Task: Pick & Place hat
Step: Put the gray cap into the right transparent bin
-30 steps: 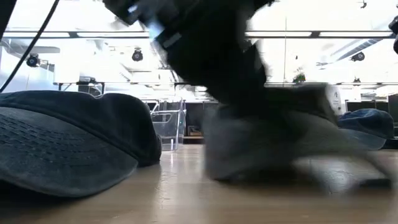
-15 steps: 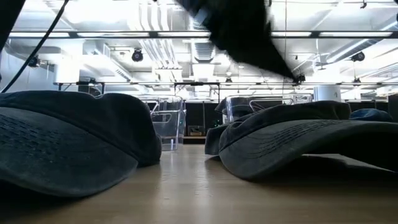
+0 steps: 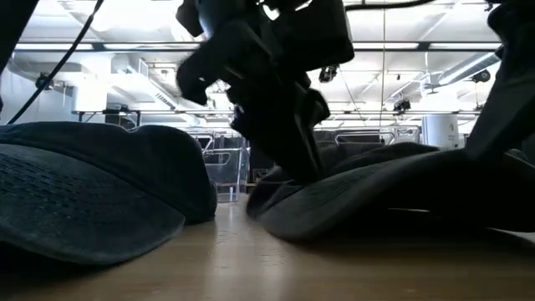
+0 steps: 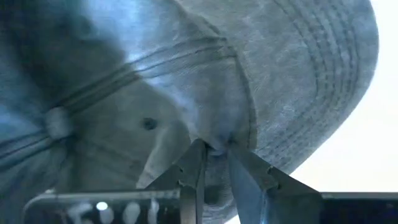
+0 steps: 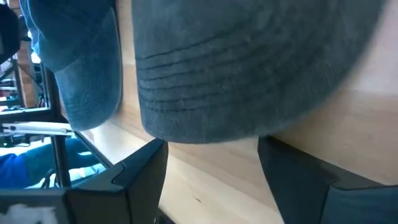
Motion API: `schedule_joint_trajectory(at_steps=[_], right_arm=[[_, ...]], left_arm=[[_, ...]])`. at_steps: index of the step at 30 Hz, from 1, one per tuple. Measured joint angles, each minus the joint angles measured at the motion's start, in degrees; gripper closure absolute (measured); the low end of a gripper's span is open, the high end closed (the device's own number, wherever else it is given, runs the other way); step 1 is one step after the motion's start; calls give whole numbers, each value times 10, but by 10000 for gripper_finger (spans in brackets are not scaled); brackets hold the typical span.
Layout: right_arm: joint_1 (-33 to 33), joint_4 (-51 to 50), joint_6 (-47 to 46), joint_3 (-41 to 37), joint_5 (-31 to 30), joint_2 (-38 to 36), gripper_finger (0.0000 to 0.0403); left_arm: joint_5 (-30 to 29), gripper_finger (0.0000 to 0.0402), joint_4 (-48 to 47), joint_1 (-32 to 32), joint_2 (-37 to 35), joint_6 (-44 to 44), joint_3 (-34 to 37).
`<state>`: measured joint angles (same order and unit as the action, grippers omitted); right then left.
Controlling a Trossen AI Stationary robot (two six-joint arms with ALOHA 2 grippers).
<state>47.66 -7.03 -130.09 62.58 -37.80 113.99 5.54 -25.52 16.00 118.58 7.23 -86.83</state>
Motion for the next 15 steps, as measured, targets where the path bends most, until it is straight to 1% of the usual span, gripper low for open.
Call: schedule_joint_trajectory(at_steps=[7, 10, 13, 15], right_arm=[[-3, 0, 20, -13, -3, -22, 157], [0, 3, 31, -19, -7, -34, 164], [4, 8, 50, -19, -15, -54, 172], [9, 2, 57, -19, -17, -64, 174]], left_arm=[[1, 339, 58, 23, 2, -66, 3], [-4, 339, 83, 24, 8, -78, 3], [-21, 339, 86, 25, 8, -85, 5], [-15, 339, 94, 23, 8, -86, 9]])
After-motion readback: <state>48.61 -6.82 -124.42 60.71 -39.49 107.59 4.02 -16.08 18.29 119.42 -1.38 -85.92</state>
